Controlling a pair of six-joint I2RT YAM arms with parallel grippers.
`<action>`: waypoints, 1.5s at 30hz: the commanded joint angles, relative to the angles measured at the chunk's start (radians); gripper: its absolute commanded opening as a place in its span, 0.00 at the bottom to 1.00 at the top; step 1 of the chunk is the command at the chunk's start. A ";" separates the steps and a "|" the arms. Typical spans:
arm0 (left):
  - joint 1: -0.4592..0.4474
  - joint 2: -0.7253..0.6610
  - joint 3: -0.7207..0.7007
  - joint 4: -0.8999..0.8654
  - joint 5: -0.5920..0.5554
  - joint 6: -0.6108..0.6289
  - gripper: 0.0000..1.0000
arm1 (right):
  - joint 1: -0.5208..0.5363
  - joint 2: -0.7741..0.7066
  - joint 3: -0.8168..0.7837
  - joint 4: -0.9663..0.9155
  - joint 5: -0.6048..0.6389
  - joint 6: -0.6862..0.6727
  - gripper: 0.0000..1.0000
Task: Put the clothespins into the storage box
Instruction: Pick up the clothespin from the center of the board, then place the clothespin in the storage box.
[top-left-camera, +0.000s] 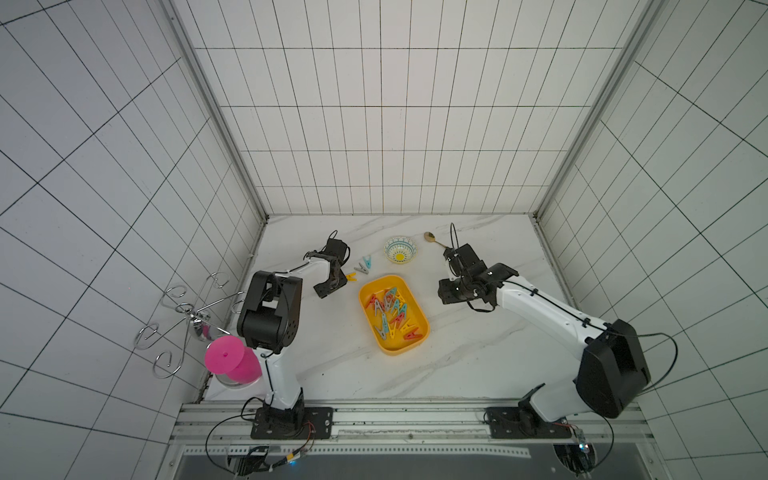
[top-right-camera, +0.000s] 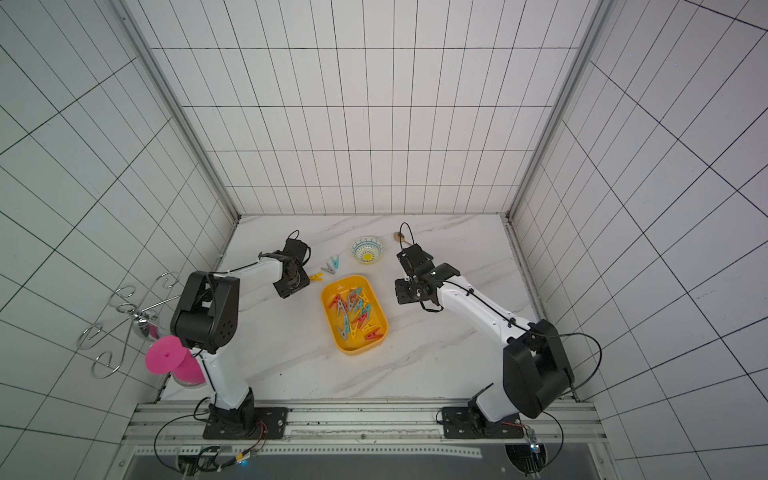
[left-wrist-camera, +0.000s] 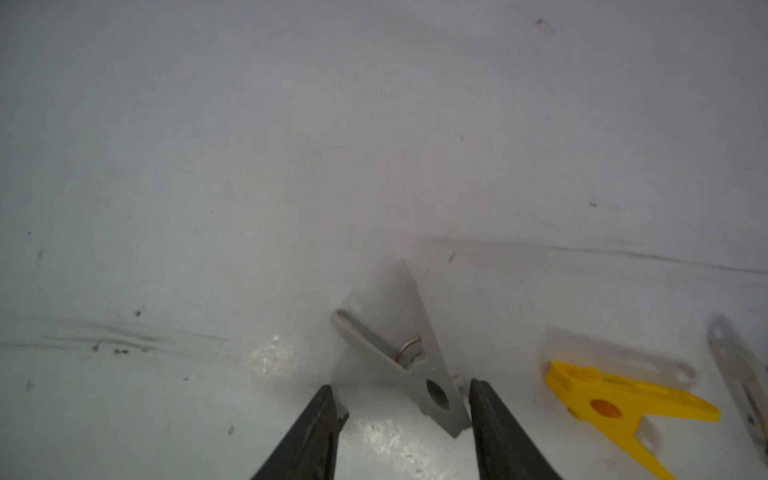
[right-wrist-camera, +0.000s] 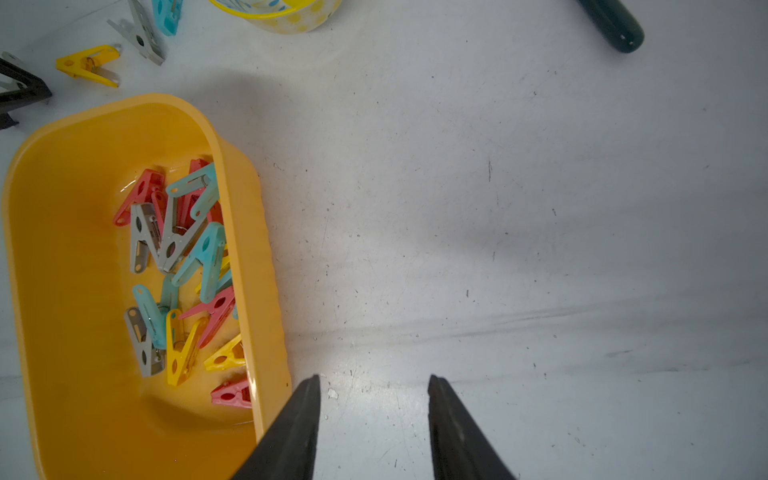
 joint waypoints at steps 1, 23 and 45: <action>0.022 -0.018 -0.024 0.016 0.012 0.016 0.52 | 0.007 0.003 -0.029 -0.001 -0.004 -0.002 0.46; 0.048 -0.042 -0.049 0.046 0.027 0.016 0.22 | 0.006 -0.012 -0.026 -0.011 -0.003 0.003 0.46; -0.471 -0.296 -0.011 -0.038 -0.055 0.066 0.19 | -0.055 -0.072 -0.056 0.004 0.021 0.052 0.47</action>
